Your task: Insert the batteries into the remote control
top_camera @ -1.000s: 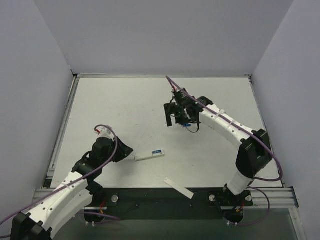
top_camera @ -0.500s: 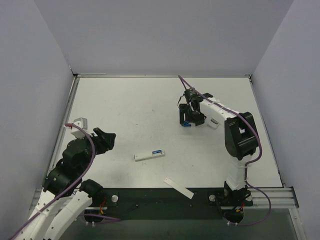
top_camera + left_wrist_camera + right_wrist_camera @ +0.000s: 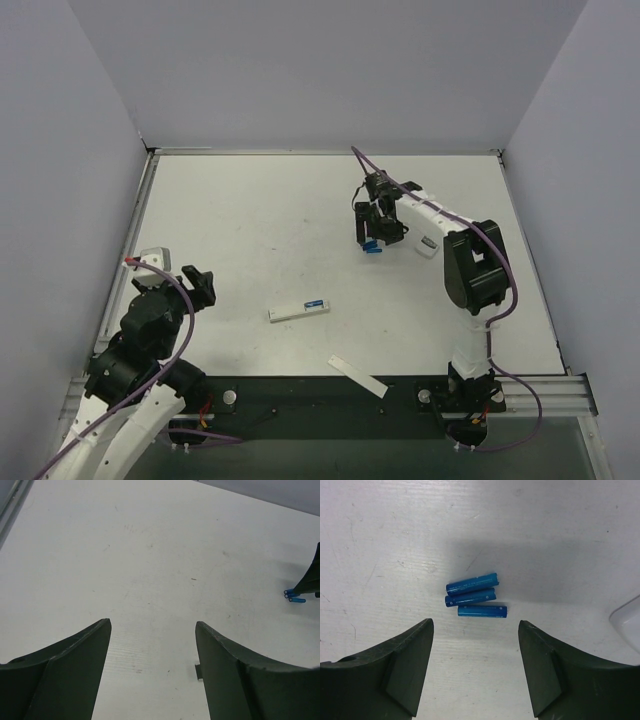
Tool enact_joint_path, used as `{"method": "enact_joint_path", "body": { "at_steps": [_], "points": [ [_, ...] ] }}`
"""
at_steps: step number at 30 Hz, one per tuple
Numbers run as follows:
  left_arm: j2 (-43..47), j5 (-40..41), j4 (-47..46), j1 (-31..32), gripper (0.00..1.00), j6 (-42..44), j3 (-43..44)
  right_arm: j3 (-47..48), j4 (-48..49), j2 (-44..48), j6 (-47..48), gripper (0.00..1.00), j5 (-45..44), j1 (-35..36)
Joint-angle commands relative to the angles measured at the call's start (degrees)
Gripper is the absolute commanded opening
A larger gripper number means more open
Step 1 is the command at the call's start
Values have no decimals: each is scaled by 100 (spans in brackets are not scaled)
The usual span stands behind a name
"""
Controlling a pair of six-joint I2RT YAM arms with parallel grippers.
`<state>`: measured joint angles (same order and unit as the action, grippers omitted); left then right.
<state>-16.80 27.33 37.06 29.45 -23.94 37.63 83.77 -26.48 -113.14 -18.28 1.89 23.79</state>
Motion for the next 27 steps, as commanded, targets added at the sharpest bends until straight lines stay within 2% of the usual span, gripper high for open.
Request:
{"method": "enact_joint_path", "body": {
  "at_steps": [1, 12, 17, 27],
  "points": [
    [89, 194, -304, -176, 79, 294, -1, 306, -33, -269, 316, 64, 180, 11],
    [-192, -588, -497, -976, 79, 443, -18, 579, -59, -665, 738, 64, 22, 117],
    [-228, -914, -586, -1257, 79, 461, -54, 597, -77, -762, 826, 58, -83, 178],
    [-280, -975, -595, -1310, 79, 461, -54, 571, -103, -701, 853, 44, -171, 249]
  ]
}}
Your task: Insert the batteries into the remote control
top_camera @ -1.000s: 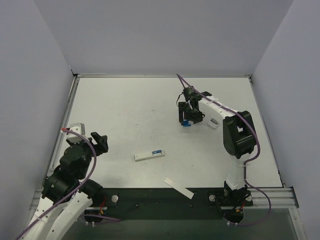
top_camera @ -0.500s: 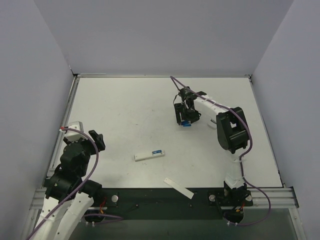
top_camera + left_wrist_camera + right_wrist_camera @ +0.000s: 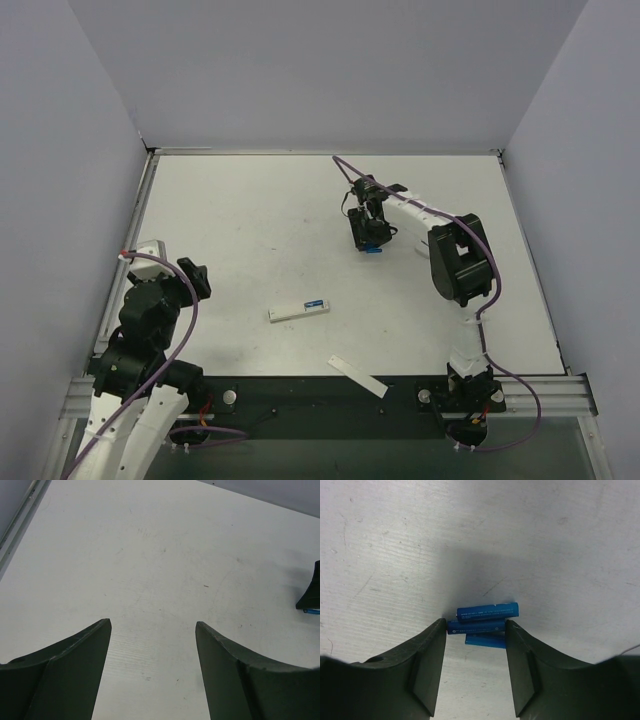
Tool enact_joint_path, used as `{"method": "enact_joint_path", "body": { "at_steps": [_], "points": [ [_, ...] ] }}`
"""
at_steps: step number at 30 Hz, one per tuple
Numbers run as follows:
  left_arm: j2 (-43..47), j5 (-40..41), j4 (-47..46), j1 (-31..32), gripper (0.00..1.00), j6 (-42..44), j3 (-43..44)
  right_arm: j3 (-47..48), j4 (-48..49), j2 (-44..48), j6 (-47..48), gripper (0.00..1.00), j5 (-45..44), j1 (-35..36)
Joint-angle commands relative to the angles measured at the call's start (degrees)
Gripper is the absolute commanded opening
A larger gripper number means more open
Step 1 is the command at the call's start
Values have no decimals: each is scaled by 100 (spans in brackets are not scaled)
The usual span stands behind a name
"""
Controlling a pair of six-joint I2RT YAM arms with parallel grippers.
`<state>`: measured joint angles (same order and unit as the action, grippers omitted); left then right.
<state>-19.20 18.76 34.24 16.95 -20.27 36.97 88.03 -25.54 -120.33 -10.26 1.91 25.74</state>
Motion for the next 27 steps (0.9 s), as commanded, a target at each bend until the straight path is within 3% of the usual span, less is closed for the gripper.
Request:
{"method": "enact_joint_path", "body": {
  "at_steps": [1, 8, 18, 27],
  "points": [
    [-57, -136, -321, -78, 79, 102, 12, 118, -197, 27, 59, 39, -174, 54],
    [-84, -206, -330, -113, 79, 120, -6, 83, -223, 238, 68, 24, -174, 81],
    [-145, -365, -365, -192, 79, 111, -6, -681, -346, 1643, -1021, 24, 415, 686],
    [-40, -426, -357, -245, 79, 102, -14, -1376, -276, 2260, -2040, 24, 881, 1952]
  ]
}}
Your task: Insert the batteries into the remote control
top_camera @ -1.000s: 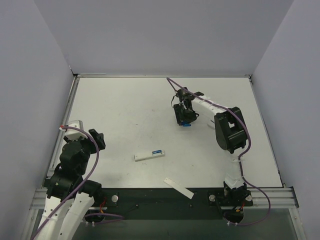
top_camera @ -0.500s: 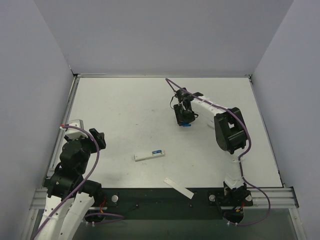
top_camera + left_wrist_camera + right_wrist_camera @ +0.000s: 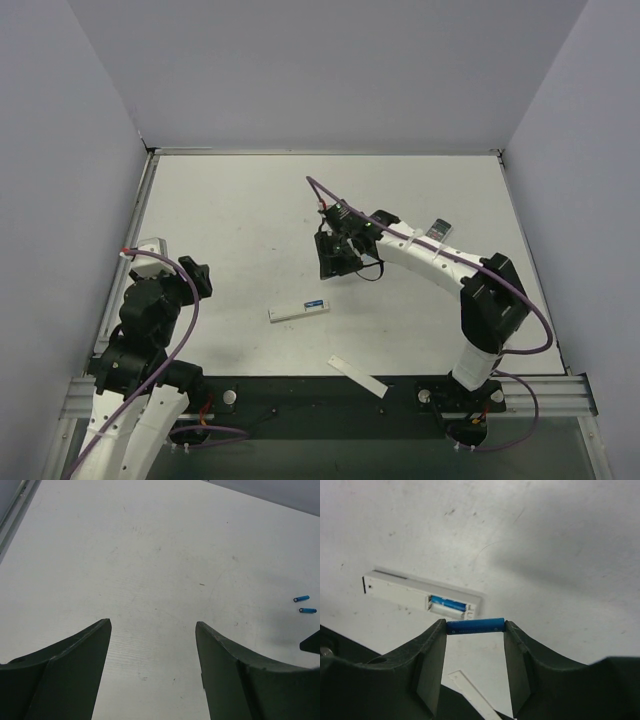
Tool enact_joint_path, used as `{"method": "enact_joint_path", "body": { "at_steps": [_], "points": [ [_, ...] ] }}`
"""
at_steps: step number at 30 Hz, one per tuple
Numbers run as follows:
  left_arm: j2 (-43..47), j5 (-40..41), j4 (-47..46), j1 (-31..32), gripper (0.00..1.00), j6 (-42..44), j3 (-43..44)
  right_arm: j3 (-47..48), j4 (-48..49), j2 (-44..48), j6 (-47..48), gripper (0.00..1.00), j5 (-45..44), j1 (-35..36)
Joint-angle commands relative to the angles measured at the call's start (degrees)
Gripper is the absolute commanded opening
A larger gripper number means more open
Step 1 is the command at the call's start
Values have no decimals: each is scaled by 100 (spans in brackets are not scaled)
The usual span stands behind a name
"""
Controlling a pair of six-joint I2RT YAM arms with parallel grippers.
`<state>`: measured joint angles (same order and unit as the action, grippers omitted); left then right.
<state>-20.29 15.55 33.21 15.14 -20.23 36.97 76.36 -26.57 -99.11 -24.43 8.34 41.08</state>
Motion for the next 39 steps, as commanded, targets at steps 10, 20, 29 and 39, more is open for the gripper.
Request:
{"method": "enact_joint_path", "body": {
  "at_steps": [10, 20, 29, 39],
  "points": [
    [201, -87, -183, -63, 79, 54, -23, -323, 37, -178, -985, 26, 388, 981],
    [210, -96, -166, -55, 79, 37, -32, -227, 82, -539, -959, 29, 660, 1025],
    [193, -105, -157, -63, 79, 37, -23, -139, 134, -785, -932, 33, 590, 1069],
    [193, -105, -157, -63, 79, 28, -23, -104, 117, -873, -933, 41, 651, 1086]
  ]
}}
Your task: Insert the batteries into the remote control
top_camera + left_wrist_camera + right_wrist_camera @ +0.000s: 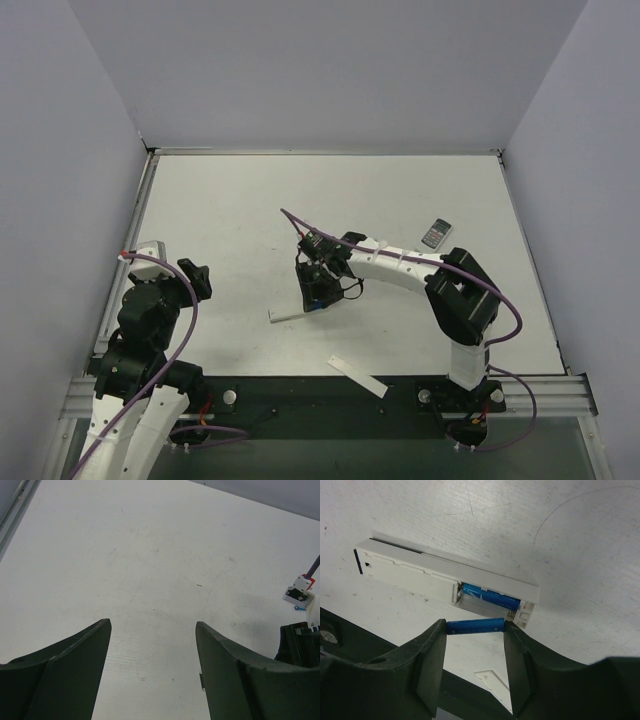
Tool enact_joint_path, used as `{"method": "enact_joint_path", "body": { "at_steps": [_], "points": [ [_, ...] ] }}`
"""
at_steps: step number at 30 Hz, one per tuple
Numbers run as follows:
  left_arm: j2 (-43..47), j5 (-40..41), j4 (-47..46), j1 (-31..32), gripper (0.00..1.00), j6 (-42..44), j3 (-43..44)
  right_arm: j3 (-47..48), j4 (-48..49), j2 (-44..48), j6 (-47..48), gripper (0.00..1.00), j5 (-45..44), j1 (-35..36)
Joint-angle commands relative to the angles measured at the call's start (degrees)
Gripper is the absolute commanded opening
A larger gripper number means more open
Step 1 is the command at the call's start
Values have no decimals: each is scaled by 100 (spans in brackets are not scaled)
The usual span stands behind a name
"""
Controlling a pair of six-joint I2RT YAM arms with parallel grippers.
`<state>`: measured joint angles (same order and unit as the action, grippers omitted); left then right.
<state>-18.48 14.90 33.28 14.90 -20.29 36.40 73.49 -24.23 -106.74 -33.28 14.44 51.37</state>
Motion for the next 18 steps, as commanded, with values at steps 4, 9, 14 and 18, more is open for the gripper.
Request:
{"method": "enact_joint_path", "body": {
  "at_steps": [4, 9, 14, 18],
  "points": [
    [11, -39, -164, -39, 79, 34, 34, 200, -117, -163, -56, 42, 59, 74],
    [29, -39, -164, -39, 79, 34, 34, 244, -152, -207, -91, 43, 24, 75],
    [29, -39, -155, -48, 79, 26, 34, 315, -205, -198, -179, 43, -186, 92],
    [64, -31, -155, -39, 79, 17, 16, 420, -336, -242, -267, 43, -371, 127]
  ]
}}
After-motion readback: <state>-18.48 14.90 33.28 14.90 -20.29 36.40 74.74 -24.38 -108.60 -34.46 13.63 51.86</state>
